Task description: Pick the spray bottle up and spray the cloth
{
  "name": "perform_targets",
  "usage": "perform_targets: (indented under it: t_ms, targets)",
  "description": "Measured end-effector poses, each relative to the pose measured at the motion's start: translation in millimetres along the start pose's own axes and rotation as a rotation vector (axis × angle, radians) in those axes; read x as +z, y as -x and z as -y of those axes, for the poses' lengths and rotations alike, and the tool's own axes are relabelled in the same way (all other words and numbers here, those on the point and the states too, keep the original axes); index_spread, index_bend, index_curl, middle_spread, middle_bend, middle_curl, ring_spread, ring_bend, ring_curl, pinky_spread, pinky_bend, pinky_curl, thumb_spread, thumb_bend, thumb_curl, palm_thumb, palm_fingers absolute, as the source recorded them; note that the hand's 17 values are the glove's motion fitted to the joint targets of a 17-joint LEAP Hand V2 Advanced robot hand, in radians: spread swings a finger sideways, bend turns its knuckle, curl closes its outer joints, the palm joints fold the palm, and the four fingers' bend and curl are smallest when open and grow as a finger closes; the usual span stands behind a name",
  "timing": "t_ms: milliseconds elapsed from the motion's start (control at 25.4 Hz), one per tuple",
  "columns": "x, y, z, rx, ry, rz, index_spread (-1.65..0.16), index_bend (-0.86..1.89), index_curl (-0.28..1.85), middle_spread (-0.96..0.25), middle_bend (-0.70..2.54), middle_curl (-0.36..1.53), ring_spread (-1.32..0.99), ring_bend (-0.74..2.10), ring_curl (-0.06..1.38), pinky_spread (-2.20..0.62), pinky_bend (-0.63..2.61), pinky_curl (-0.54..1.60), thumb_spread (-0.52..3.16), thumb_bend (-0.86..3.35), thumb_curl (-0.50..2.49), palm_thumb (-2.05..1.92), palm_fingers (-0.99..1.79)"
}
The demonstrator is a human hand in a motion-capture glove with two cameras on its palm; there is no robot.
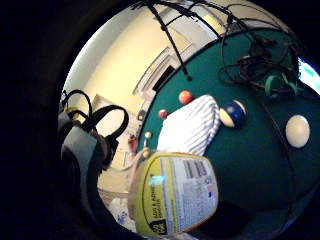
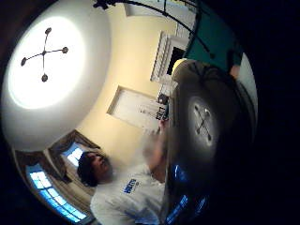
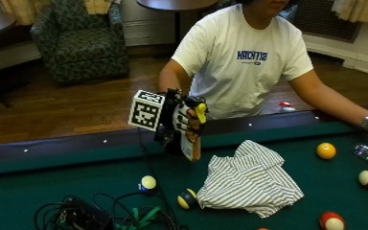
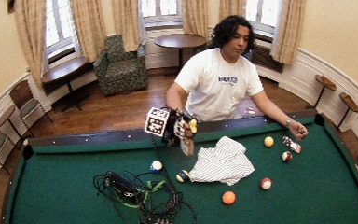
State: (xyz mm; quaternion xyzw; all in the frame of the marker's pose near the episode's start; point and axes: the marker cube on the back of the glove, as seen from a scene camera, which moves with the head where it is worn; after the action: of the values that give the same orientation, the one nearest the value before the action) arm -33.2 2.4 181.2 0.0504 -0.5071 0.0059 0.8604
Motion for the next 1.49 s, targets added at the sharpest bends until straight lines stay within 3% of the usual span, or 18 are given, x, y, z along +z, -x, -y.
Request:
perform_targets:
  t_ms: [551, 1023, 1495]
  targets:
    - [-61.1, 75.9, 20.9, -0.061, 0.098, -0.125, -0.25, 0.46, 0.49, -0.19, 0.69, 0.56, -0.21, 0.77, 0.49, -0.3, 0.51, 0.42, 0.37, -0.02, 0.69, 0.97, 1.37]
    - [-67.7, 112.1, 52.7, -0.049, 0.232, -0.23, -0.25, 0.45, 0.53, -0.19, 0.69, 0.58, -0.21, 0.77, 0.5, -0.3, 0.52, 0.43, 0.34, -0.03, 0.73, 0.96, 1.36]
    - [-11.5, 118.1, 78.7, 0.122, 0.647, -0.499, -0.25, 0.43, 0.56, -0.2, 0.69, 0.58, -0.22, 0.77, 0.5, -0.3, 0.52, 0.44, 0.33, -0.03, 0.76, 0.96, 1.36]
